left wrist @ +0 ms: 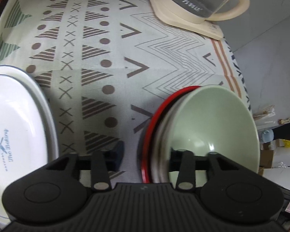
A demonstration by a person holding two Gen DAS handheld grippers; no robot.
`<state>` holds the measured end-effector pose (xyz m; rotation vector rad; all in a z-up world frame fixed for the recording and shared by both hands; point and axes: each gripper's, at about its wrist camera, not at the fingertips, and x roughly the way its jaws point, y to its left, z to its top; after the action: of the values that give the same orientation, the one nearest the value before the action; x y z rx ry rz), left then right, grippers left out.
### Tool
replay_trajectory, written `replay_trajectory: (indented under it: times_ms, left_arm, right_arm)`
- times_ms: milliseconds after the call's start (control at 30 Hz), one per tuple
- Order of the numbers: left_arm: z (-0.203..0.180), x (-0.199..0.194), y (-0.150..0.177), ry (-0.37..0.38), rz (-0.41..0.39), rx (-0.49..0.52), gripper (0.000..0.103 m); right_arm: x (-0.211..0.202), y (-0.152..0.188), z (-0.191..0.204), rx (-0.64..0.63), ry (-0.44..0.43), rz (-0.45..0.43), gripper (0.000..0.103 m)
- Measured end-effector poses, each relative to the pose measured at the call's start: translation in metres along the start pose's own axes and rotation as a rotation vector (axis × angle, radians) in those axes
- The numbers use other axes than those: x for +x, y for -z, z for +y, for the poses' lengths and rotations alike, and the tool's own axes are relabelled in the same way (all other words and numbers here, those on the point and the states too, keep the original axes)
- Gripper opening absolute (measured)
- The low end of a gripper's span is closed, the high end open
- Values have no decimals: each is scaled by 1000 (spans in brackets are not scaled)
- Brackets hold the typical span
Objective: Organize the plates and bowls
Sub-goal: 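Carry the red bowl with nested green bowls onto the plate stack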
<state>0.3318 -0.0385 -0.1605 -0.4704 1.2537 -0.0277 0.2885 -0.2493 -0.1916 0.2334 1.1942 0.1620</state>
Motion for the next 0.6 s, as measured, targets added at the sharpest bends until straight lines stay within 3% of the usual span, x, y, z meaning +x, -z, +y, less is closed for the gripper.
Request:
replay_trajectory:
  times_ms: [33, 100, 600]
  left_arm:
    - [-1, 0, 0, 10, 2, -1, 27]
    - [-3, 0, 0, 1, -3, -4, 27]
    - [5, -15, 6, -11, -55, -5, 27]
  right_arm:
    - [1, 0, -1, 8, -19, 7, 44]
    - [2, 0, 1, 11, -62, 12, 37]
    - [-3, 4, 6, -5, -80, 16, 32]
